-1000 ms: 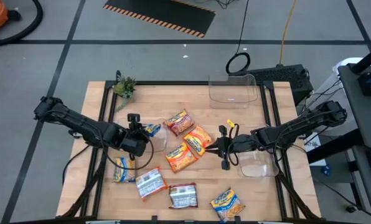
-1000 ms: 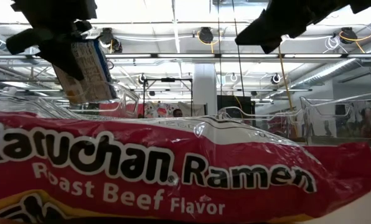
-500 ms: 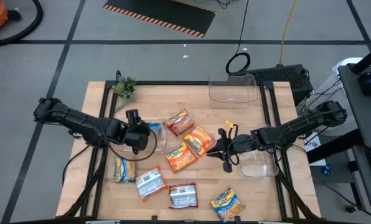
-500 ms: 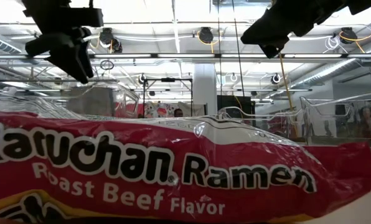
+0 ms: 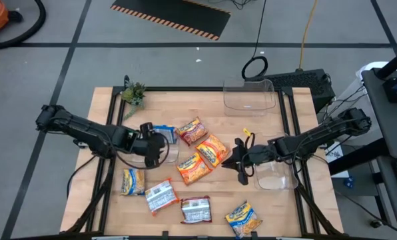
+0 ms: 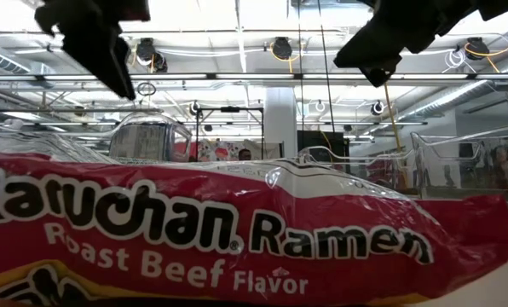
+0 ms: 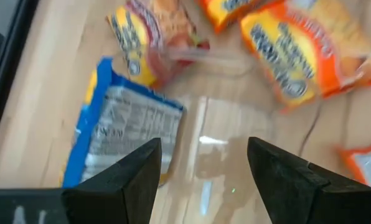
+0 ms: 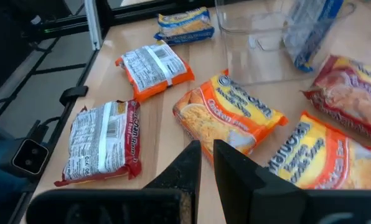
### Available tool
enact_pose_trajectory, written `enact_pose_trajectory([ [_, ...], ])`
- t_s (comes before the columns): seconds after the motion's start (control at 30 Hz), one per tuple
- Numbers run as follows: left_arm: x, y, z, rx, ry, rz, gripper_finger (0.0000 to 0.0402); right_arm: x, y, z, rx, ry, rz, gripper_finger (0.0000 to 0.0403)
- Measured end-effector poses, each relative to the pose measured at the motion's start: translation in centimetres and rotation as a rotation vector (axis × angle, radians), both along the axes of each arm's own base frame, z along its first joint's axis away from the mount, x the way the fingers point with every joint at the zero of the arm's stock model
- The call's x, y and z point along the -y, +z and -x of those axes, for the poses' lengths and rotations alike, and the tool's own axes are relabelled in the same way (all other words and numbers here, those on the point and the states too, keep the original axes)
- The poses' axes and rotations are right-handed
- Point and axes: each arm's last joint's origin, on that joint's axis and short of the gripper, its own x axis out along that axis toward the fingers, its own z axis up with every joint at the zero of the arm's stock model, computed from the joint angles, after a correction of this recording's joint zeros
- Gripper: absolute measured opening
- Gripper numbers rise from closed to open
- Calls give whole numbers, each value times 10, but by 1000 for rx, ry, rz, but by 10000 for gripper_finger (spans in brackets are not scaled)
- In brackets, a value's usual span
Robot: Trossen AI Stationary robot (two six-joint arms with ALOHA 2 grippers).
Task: Sort Maruchan noodles
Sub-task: Put the top orange noodle pack into the bottom right transparent bin
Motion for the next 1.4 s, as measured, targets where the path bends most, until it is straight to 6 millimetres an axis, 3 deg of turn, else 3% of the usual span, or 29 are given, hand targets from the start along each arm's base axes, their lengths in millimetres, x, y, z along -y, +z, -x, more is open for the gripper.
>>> enact_pose_trajectory([
  [0.33,2,38,-9,137,19,6,243,3,-15,-2,-90,-125,32,56],
  [0.57,4,37,-8,142,42,19,243,9,-33,-14,-154,-140,79,131],
  [0.8,20,37,-4,149,-3,38,243,22,-32,-18,-225,-156,140,187],
  [1.03,27,38,-2,161,-21,23,243,36,-38,-14,-319,-209,134,200],
  [1.4,30,38,-2,166,-31,25,243,35,-48,-19,-364,-148,-2,199],
])
